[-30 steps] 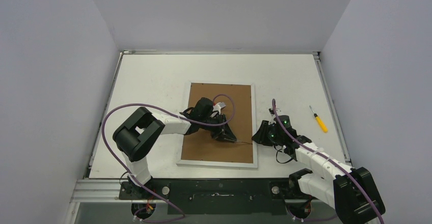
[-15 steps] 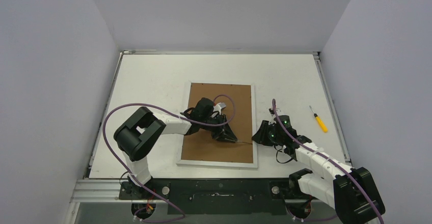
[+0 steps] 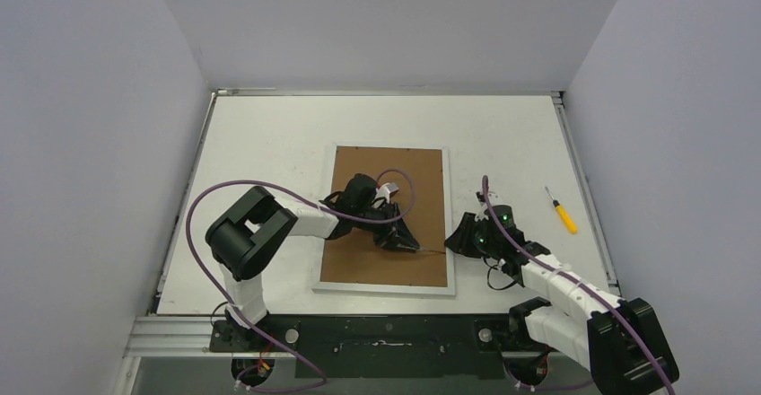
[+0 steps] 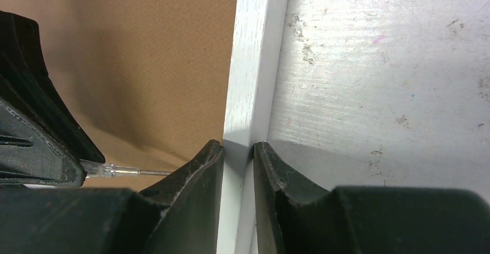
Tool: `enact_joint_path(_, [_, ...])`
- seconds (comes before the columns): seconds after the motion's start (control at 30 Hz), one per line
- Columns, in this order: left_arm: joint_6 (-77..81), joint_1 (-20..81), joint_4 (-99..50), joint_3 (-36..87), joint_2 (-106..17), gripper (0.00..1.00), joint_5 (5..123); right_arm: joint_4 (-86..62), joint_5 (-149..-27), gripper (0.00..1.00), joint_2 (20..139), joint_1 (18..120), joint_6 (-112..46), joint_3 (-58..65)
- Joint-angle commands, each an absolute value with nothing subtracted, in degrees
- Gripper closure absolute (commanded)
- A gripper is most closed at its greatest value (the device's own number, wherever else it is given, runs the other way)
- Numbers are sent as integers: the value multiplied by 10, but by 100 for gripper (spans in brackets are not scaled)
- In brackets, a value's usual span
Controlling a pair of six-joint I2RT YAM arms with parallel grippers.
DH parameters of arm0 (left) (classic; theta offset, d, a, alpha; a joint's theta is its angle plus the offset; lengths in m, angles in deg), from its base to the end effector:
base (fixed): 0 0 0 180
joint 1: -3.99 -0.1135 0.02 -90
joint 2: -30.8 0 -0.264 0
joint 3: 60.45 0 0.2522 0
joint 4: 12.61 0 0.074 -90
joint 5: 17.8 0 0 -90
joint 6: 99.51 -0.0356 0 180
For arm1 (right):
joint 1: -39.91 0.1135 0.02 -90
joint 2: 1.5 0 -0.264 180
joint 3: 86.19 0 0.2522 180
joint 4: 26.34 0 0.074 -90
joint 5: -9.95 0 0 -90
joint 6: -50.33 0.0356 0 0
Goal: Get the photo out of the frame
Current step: Release the photo frame item from the photo frame.
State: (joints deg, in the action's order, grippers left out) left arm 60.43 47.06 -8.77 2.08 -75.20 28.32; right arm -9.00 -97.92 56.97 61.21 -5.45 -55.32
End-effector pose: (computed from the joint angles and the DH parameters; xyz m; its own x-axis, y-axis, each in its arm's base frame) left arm 0.2407 -0.2588 0.1302 -0.9885 -0.0028 0.1511 -0.1351 0.4647 -0.8751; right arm 0.1654 0.0762 0.1455 -0.8524 0.2421 -0.4634 -0.0831 0.8123 0.5773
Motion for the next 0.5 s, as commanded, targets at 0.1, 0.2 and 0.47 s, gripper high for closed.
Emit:
enact_joint_path(0.1, [646, 498, 23, 16, -776, 100, 287, -142, -1004, 86, 560, 625, -27, -569])
enact_joint_path(0.2, [651, 499, 31, 15, -777, 100, 288, -145, -1001, 87, 562, 631, -24, -568])
enact_joint_path(0.47, [653, 502, 25, 23, -772, 100, 290, -149, -989, 88, 567, 656, -15, -563])
